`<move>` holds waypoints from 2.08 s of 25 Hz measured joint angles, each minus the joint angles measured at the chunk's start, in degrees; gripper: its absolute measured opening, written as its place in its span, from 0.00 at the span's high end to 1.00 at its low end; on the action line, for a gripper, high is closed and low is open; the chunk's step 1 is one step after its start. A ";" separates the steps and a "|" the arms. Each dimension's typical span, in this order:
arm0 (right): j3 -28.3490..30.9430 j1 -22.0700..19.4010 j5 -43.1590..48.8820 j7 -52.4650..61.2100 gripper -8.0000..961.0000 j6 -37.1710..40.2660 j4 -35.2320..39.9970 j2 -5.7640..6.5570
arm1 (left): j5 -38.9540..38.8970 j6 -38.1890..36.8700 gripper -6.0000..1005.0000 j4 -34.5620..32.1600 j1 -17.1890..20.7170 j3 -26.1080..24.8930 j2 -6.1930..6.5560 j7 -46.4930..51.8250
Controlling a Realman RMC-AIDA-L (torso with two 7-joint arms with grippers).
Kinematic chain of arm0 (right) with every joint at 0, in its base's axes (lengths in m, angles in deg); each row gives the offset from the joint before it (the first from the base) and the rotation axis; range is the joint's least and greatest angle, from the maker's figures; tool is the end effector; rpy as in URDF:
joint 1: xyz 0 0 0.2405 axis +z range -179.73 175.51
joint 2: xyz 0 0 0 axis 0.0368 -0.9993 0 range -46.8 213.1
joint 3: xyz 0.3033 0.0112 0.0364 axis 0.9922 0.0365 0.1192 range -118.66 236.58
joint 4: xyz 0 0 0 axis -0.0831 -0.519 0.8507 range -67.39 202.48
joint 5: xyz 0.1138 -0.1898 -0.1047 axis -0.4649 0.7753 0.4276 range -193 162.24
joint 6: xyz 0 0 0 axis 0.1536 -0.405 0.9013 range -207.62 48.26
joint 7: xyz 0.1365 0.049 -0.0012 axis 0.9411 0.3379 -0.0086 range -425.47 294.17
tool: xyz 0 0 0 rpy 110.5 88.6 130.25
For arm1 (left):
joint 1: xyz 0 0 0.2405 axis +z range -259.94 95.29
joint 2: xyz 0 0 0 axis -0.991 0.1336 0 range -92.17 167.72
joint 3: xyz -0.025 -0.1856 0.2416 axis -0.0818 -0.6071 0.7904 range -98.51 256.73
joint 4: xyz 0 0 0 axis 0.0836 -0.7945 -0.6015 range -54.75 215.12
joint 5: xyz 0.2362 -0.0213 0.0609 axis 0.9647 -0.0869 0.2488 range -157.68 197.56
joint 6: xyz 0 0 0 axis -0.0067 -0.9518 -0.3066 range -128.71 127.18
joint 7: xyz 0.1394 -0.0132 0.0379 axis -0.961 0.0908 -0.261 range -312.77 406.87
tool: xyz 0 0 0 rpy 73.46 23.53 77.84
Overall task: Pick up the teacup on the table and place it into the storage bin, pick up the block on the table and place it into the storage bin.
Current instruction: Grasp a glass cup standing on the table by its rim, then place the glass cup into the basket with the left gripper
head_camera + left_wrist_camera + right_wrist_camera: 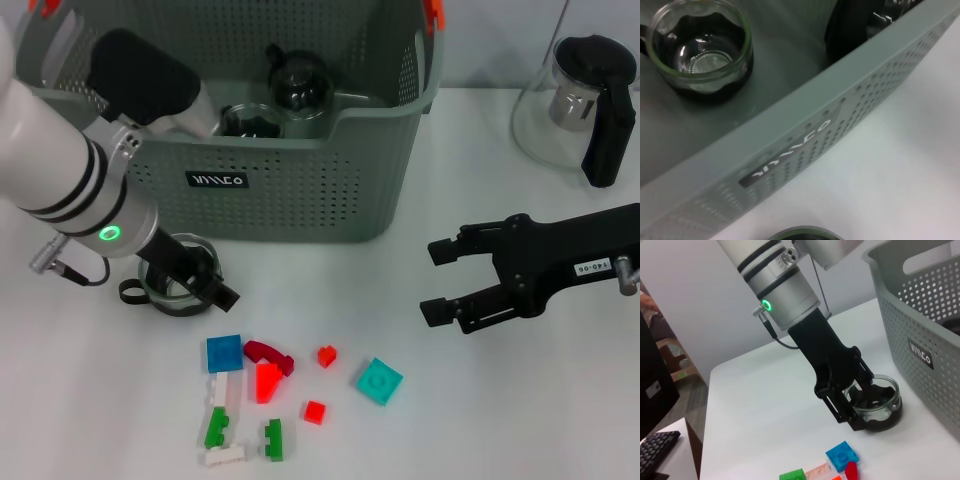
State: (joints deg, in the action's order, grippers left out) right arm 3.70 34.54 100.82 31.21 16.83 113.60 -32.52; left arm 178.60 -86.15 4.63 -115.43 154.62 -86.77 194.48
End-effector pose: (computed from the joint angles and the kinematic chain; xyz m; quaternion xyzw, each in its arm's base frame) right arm 0.2526 0.4030 -0.0145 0.9714 -0.1921 -0.1388 0.0098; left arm -0.2256 0.4111 -0.0408 -0.8897 -0.3598 0.1845 0.2118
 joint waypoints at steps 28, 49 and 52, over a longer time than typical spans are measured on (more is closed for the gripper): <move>0.25 -0.35 -0.01 -0.09 0.01 0.00 0.00 0.02 | 0.33 6.58 0.37 8.60 -1.96 2.31 0.22 2.24; 0.34 -0.53 -0.01 -0.09 0.01 0.16 0.00 0.10 | 1.66 5.79 0.94 6.86 -1.46 1.79 0.34 2.23; 0.33 -0.53 -0.01 -0.09 0.01 0.19 0.00 0.12 | 0.40 0.33 0.94 0.85 -0.19 1.29 0.27 1.91</move>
State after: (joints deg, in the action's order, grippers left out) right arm 4.03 34.01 100.81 31.11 17.01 113.60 -32.41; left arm 179.01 -85.82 5.48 -115.62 155.91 -86.49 196.39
